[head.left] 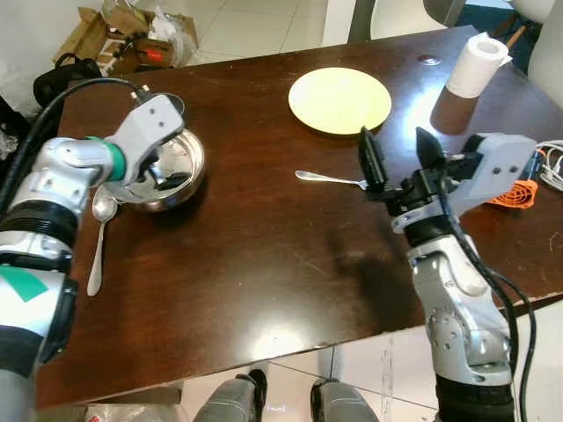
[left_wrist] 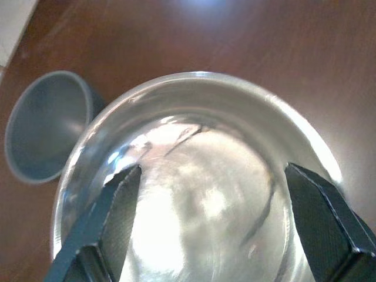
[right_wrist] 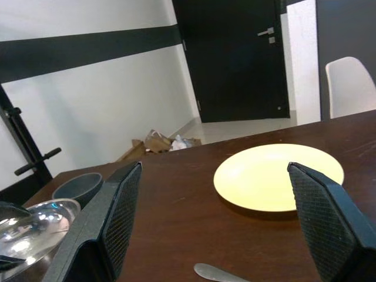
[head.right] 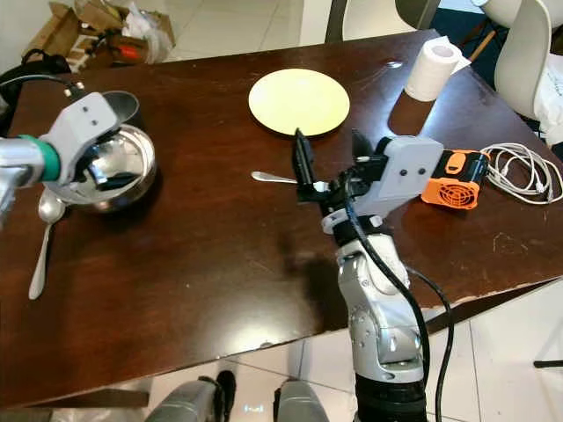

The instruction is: Setting the table

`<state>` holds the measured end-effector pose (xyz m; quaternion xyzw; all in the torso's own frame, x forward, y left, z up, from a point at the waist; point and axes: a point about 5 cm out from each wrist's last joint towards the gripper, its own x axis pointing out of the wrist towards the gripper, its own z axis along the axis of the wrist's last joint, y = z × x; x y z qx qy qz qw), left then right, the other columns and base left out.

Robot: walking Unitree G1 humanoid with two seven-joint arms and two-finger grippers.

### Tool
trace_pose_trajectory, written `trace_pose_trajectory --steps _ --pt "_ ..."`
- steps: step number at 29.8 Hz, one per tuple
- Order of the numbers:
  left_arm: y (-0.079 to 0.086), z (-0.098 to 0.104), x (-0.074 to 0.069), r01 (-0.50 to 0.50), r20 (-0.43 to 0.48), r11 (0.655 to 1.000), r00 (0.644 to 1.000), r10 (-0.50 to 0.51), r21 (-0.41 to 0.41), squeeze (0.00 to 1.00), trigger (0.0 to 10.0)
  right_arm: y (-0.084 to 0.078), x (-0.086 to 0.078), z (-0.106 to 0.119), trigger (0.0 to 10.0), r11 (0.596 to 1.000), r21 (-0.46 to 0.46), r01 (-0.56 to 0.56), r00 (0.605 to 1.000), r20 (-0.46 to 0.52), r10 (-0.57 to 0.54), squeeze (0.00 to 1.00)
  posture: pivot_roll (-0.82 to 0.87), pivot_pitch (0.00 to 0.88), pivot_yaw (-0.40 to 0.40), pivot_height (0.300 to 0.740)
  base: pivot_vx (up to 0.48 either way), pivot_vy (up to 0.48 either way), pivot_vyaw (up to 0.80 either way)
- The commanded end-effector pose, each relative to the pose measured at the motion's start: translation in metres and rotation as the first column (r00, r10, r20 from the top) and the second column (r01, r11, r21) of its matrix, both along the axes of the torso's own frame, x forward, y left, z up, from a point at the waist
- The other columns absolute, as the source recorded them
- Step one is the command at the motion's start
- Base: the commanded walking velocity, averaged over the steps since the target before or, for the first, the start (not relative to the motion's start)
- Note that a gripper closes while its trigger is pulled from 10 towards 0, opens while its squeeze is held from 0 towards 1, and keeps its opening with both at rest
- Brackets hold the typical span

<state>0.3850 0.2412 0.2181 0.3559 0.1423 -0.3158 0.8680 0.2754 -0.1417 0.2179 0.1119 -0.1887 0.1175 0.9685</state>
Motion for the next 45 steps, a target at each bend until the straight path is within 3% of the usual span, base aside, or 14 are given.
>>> trace_pose_trajectory --steps 1,5,8,14,18,25,26,27,32,37,40,45 --pt "0.003 0.000 -0.001 0.021 -0.020 0.999 1.000 -0.020 0.039 0.00 10.0 0.002 0.001 -0.004 10.0 1.000 0.004 -0.008 1.000 -0.024 0.008 0.00 0.04 0.081 0.104 0.740 0.000 0.000 0.00" --pt "0.000 -0.008 -0.002 0.063 -0.054 0.993 0.997 -0.058 0.099 0.00 10.0 0.003 0.001 -0.006 10.0 1.000 0.007 -0.008 1.000 -0.028 0.008 0.00 0.03 0.076 0.111 0.740 0.000 0.000 0.00" --pt "-0.006 -0.015 0.001 0.033 -0.017 0.990 0.999 -0.030 0.139 0.00 10.0 0.004 0.001 -0.007 10.0 1.000 0.010 -0.006 1.000 -0.029 0.006 0.00 0.03 0.074 0.111 0.740 0.000 0.000 0.00" --pt "-0.024 -0.027 0.008 -0.018 0.008 0.991 1.000 0.017 0.130 0.00 10.0 0.002 0.001 -0.009 10.0 1.000 0.013 0.002 0.999 -0.032 -0.001 0.00 0.04 0.064 0.106 0.740 0.000 0.000 0.00" --pt "-0.032 -0.036 0.008 -0.011 -0.020 0.991 1.000 0.014 0.130 0.00 10.0 0.002 0.001 -0.010 10.0 1.000 0.013 0.003 0.999 -0.034 -0.002 0.00 0.03 0.059 0.109 0.740 0.000 0.000 0.00" --pt "-0.035 -0.042 0.007 -0.010 -0.023 0.989 1.000 0.014 0.144 0.00 10.0 0.002 0.001 -0.010 10.0 1.000 0.013 0.006 0.999 -0.033 -0.006 0.00 0.03 0.056 0.112 0.740 0.000 0.000 0.00" --pt "-0.035 -0.042 0.008 -0.018 -0.014 0.990 1.000 0.021 0.143 0.00 3.4 0.001 0.001 -0.010 10.0 1.000 0.014 0.008 0.999 -0.032 -0.008 0.00 0.03 0.056 0.112 0.740 0.000 0.000 0.00" --pt "-0.035 -0.040 0.009 -0.028 -0.003 0.990 1.000 0.029 0.140 0.00 0.0 0.000 0.001 -0.010 10.0 1.000 0.013 0.010 0.999 -0.033 -0.010 0.00 0.03 0.049 0.114 0.740 0.000 0.000 0.00" --pt "-0.037 -0.037 0.009 -0.008 -0.006 0.992 1.000 0.009 0.123 0.00 0.0 -0.001 0.000 -0.011 10.0 1.000 0.012 0.014 0.999 -0.033 -0.014 0.00 0.03 0.047 0.117 0.740 0.000 0.000 0.00" --pt "-0.048 -0.040 0.006 0.089 -0.048 0.991 0.995 -0.085 0.095 0.00 0.0 -0.001 0.001 -0.010 10.0 1.000 0.014 0.015 0.999 -0.029 -0.015 0.00 0.03 0.047 0.116 0.740 0.000 0.000 0.00" --pt "-0.069 -0.047 -0.001 0.233 -0.114 0.972 0.967 -0.228 0.034 0.00 0.0 -0.001 0.001 -0.010 10.0 1.000 0.012 0.014 0.999 -0.030 -0.014 0.00 0.03 0.048 0.114 0.740 0.000 0.000 0.00" --pt "-0.069 -0.047 -0.001 0.233 -0.114 0.972 0.967 -0.228 0.034 0.00 0.0 -0.001 0.001 -0.010 10.0 1.000 0.012 0.014 0.999 -0.030 -0.014 0.00 0.03 0.048 0.114 0.740 0.000 0.000 0.00"
